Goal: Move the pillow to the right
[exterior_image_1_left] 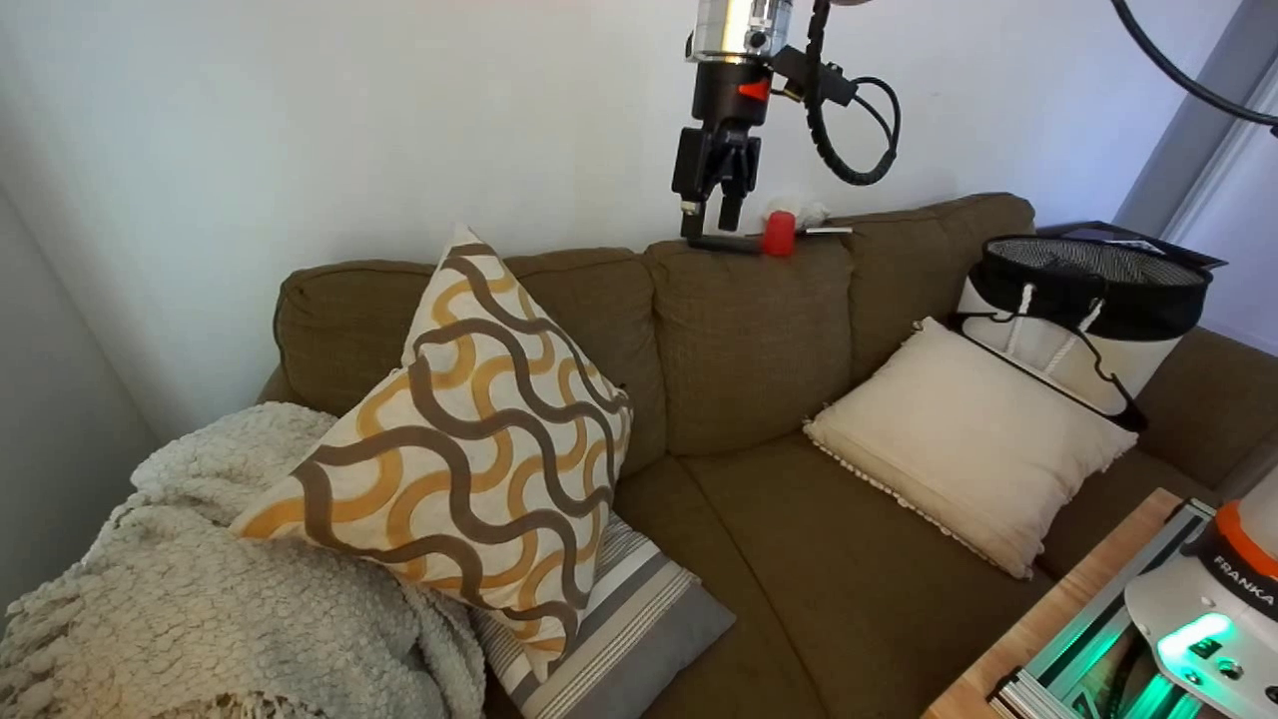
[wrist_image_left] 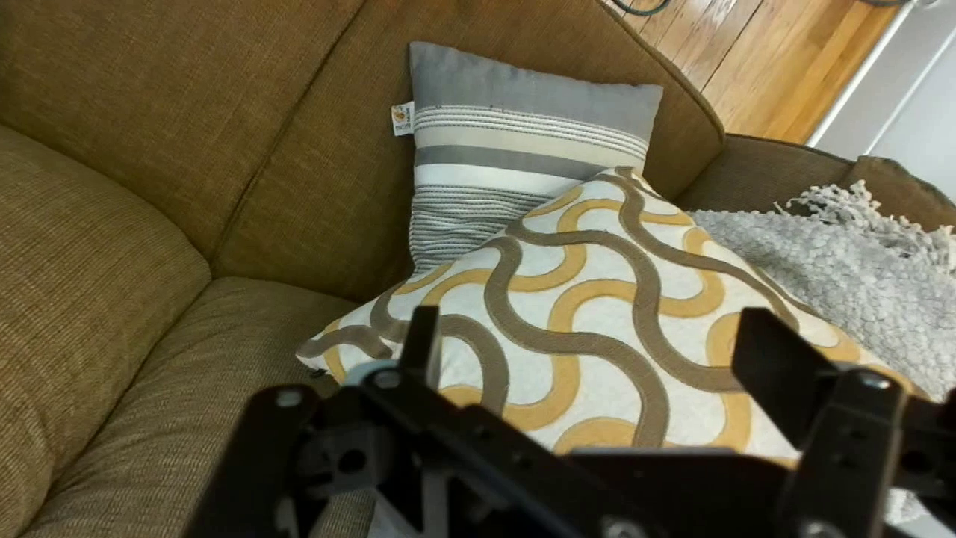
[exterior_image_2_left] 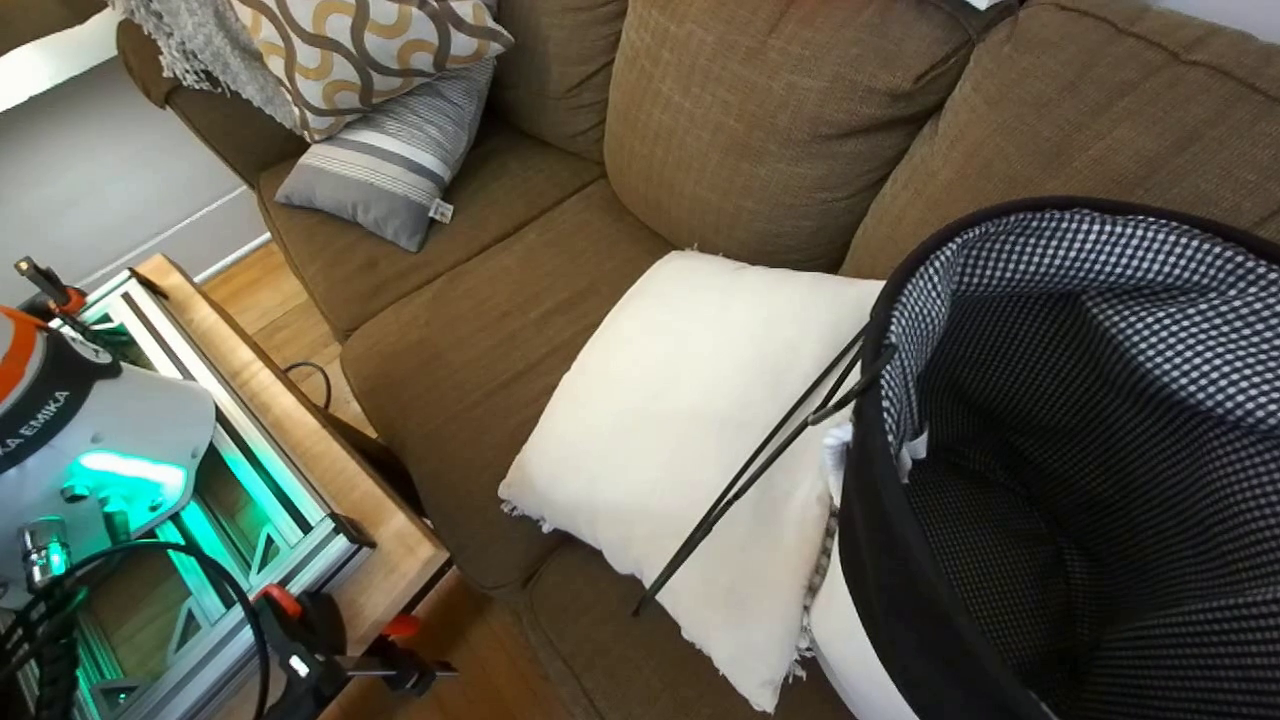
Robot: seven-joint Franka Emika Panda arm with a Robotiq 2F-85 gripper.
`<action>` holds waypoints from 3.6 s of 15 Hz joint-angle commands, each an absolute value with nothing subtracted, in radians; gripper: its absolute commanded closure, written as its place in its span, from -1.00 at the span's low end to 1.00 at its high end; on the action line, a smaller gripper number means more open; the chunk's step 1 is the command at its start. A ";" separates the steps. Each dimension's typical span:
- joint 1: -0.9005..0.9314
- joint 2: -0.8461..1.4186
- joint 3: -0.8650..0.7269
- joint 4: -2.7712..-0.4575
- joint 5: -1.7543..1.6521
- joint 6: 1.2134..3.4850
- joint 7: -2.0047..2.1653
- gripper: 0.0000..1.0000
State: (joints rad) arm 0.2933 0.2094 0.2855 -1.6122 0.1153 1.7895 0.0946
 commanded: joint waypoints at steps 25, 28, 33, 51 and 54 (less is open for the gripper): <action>0.311 0.243 0.280 -1.537 0.130 1.758 0.155 -1.00; 0.359 0.347 0.291 -1.399 0.102 1.751 0.220 -1.00; 0.435 0.525 0.253 -1.176 -0.022 1.747 0.193 -1.00; 0.507 0.932 0.176 -0.879 -0.200 2.550 0.001 -1.00; 0.523 1.028 0.155 -0.788 -0.169 2.716 -0.025 -1.00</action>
State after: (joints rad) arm 0.5065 0.9181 0.1693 -0.9292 -0.1758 2.6232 -0.0105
